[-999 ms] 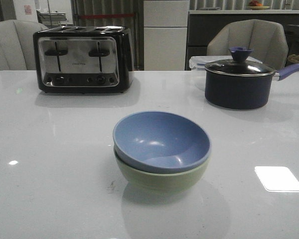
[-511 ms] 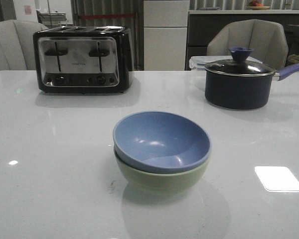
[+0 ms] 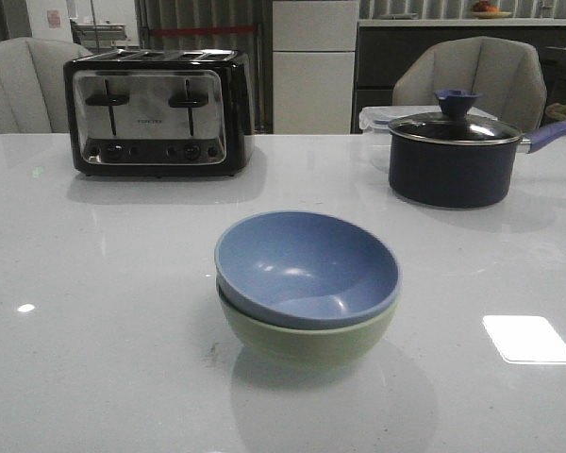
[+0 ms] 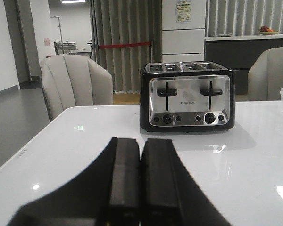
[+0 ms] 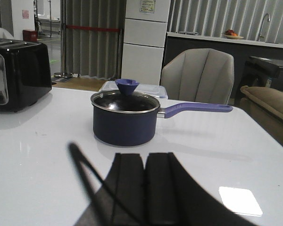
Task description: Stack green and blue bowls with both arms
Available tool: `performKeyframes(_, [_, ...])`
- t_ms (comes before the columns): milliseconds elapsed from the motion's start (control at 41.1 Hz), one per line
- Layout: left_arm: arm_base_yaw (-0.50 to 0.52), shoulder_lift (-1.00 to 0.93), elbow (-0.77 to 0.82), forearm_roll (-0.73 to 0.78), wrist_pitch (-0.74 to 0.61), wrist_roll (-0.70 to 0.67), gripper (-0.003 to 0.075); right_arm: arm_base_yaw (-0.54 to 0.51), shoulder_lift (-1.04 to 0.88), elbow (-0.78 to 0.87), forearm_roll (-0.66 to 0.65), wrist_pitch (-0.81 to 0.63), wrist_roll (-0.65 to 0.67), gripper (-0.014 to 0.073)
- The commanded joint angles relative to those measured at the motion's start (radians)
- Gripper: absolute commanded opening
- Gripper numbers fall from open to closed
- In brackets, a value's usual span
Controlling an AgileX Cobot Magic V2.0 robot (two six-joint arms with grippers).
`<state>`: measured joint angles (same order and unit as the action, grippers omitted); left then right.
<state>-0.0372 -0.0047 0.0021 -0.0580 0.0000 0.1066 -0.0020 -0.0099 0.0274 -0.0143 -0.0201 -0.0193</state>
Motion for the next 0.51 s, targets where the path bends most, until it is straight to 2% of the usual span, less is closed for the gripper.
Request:
performKeyframes(0, [-0.001, -0.020, 0.006, -0.005, -0.092, -0.006, 0.0093, -0.001, -0.020, -0.003, 0.037, -0.097, 0.034, 0.0027])
performKeyframes(487, [-0.001, -0.020, 0.006, -0.005, -0.092, -0.006, 0.0093, -0.001, -0.020, -0.003, 0.042, -0.088, 0.030, 0.0027])
